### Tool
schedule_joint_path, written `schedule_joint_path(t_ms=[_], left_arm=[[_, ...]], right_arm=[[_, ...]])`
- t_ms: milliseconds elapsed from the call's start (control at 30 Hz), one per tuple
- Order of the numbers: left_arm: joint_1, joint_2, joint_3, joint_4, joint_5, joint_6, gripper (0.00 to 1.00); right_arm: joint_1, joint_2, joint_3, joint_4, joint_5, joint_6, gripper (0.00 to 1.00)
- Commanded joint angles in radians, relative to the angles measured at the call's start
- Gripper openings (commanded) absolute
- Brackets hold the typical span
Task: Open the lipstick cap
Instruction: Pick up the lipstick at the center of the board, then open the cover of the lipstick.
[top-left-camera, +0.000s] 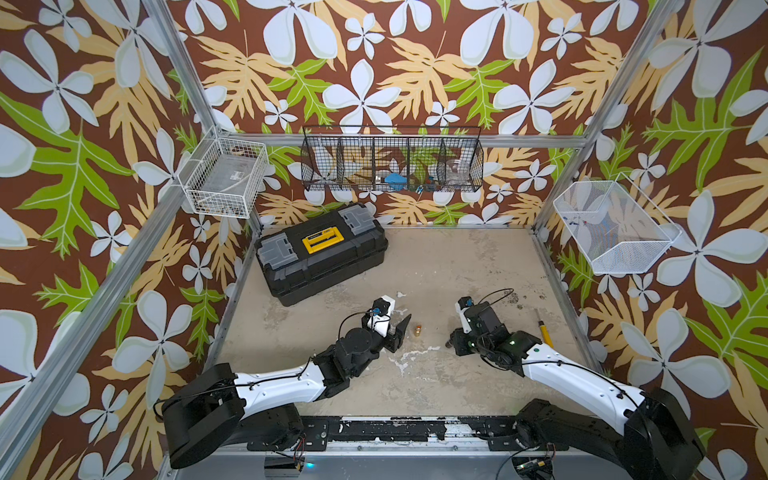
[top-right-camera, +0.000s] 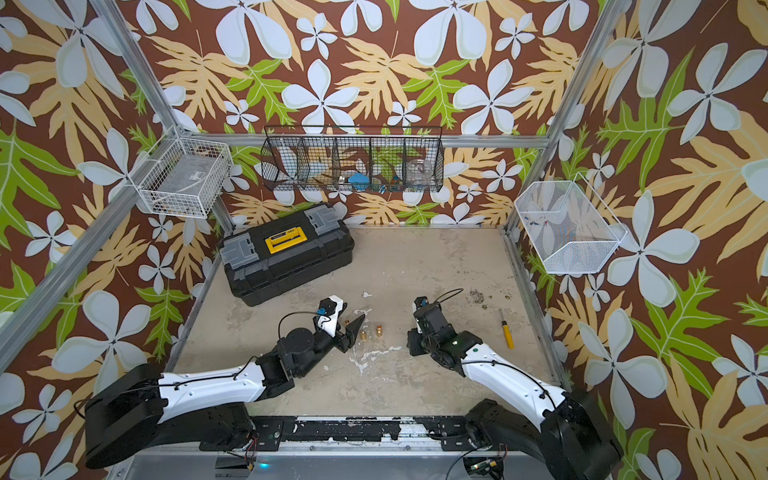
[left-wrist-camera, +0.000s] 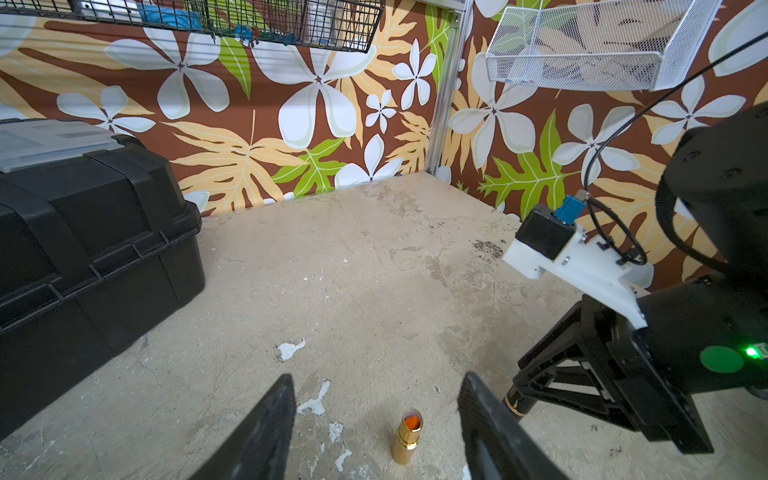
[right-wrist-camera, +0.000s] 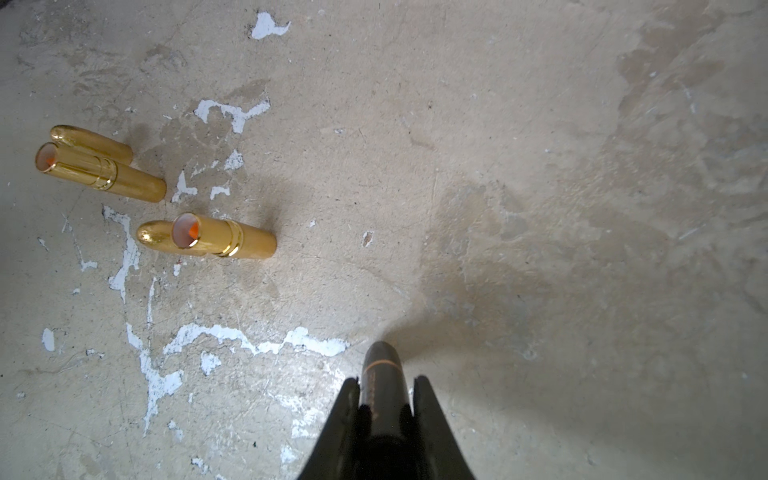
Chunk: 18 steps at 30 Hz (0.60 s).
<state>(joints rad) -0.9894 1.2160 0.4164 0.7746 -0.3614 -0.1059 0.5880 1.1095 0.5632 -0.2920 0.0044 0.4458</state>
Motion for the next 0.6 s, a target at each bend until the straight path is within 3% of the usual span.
schedule_joint_path(t_ms=[0, 133, 200, 300, 400, 500, 567], left_arm=[[-0.001, -0.002, 0.004, 0.029, 0.023, 0.015, 0.64], [0.000, -0.012, 0.004, 0.036, 0.120, 0.114, 0.64], [0.002, -0.009, 0.013, 0.041, 0.247, 0.199, 0.64], [0.003, -0.004, 0.049, -0.026, 0.414, 0.322, 0.64], [0.010, -0.012, 0.062, -0.079, 0.506, 0.417, 0.64], [0.055, -0.019, 0.076, -0.156, 0.651, 0.476, 0.64], [0.073, -0.014, 0.099, -0.213, 0.678, 0.496, 0.64]], right_arm=[[-0.001, -0.018, 0.014, 0.004, -0.006, -0.013, 0.18], [-0.001, -0.076, 0.055, -0.003, -0.061, -0.035, 0.18], [-0.001, -0.123, 0.078, 0.004, -0.091, -0.048, 0.18], [-0.001, -0.199, 0.104, 0.024, -0.122, -0.064, 0.18], [-0.001, -0.251, 0.135, 0.034, -0.177, -0.071, 0.18], [-0.001, -0.271, 0.169, 0.019, -0.247, -0.086, 0.18], [-0.001, -0.278, 0.182, 0.017, -0.299, -0.091, 0.17]])
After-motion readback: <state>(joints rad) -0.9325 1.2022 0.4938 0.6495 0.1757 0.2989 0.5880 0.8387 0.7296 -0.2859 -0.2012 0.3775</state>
